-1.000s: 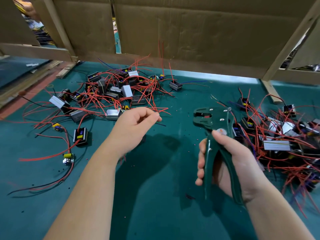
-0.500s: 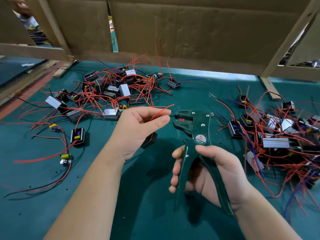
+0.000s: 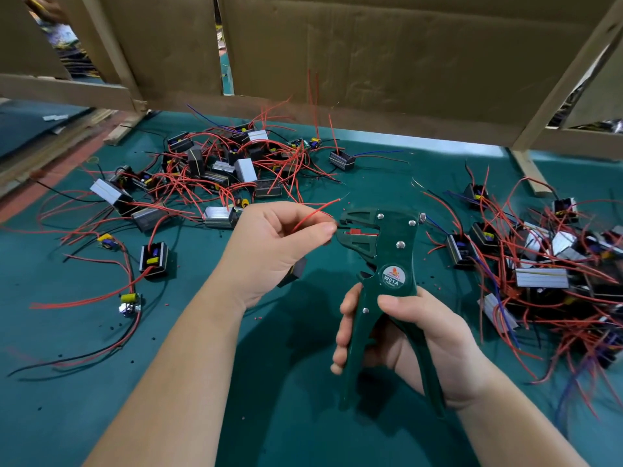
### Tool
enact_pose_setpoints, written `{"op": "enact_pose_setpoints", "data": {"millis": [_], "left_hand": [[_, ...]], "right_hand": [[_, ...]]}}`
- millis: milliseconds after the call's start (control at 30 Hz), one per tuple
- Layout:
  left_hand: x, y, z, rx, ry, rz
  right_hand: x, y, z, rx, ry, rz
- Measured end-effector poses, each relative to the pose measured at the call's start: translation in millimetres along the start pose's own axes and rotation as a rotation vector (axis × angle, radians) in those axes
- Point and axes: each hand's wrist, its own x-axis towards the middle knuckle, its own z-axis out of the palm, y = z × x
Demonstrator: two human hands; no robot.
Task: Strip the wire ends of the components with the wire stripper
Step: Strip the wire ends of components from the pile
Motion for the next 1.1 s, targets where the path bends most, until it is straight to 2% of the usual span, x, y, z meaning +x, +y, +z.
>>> {"op": "enact_pose_setpoints", "data": {"millis": [533, 667, 767, 833, 933, 1100], "left_hand": [[0, 0, -3, 0.015, -0.007, 0.022], [0, -2, -2, 0.030, 0.006, 0.022], [3, -4, -4, 0.043, 0.010, 0.032], [5, -7, -5, 0.132, -0.003, 0.054], [6, -12, -6, 0.356, -0.025, 0.113], [11, -12, -21, 0.386, 0.060, 0.154]], "right_hand": [[-1, -1, -2, -0.011, -0.002, 0.034], [0, 2, 4, -0.020, 0.108, 0.048], [5, 7, 14, -0.021, 0.315, 0.048], [8, 6, 15, -0.045, 0.453, 0.055], [6, -3, 10, 0.003, 0.406, 0.082], [-1, -22, -10, 0.107, 0.439, -0.067]]}}
